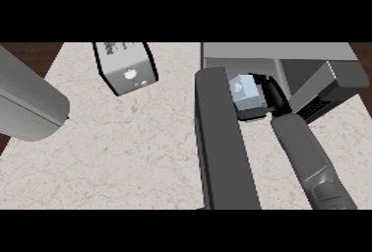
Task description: Pick up the milk, place it into the microwave and close the microwave
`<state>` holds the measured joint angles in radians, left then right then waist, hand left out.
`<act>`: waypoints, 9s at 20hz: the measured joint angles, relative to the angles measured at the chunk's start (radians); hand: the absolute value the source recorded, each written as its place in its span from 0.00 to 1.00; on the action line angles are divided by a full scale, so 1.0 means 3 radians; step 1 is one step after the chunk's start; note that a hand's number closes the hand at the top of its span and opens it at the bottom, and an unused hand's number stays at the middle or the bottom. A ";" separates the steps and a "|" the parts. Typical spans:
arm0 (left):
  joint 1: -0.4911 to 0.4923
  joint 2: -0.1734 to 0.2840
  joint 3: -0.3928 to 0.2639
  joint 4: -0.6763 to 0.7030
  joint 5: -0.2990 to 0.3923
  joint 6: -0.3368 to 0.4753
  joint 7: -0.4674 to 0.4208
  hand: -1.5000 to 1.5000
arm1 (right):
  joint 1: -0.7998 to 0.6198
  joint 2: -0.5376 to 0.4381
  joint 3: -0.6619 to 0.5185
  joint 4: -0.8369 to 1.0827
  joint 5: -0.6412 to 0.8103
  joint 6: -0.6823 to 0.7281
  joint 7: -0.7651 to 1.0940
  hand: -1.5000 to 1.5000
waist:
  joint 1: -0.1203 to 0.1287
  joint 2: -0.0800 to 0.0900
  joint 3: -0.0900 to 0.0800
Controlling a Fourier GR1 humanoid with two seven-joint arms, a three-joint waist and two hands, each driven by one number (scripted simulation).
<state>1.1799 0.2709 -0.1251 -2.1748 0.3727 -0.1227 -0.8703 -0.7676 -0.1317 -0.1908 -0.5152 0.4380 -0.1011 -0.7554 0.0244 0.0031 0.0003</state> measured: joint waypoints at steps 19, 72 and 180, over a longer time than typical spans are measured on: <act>-0.0541 0.0108 0.0159 0.0269 0.0079 -0.0080 0.0263 0.00 | -0.0794 -0.0212 -0.0436 0.0960 0.0035 -0.1286 0.0422 0.00 | 0.0272 0.0154 0.0012; -0.2235 -0.0310 -0.1178 0.0342 -0.1302 0.0388 0.1950 1.00 | 0.0695 -0.0006 -0.0453 0.0442 -0.0460 0.0776 -0.0739 0.00 | -0.0194 -0.0041 -0.0005; -0.6799 -0.0905 -0.2252 0.4593 0.1832 0.2289 0.0700 1.00 | 0.1856 -0.1985 -0.0654 -0.3244 -0.2924 0.2399 0.1115 0.00 | -0.1115 0.0314 0.0005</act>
<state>-0.8597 -0.0007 -0.8008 -0.7970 0.9222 0.5639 -0.6605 -0.2110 -0.7273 -0.3872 -1.4883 -0.4393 0.6187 -0.4210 -0.3102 0.0974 0.0017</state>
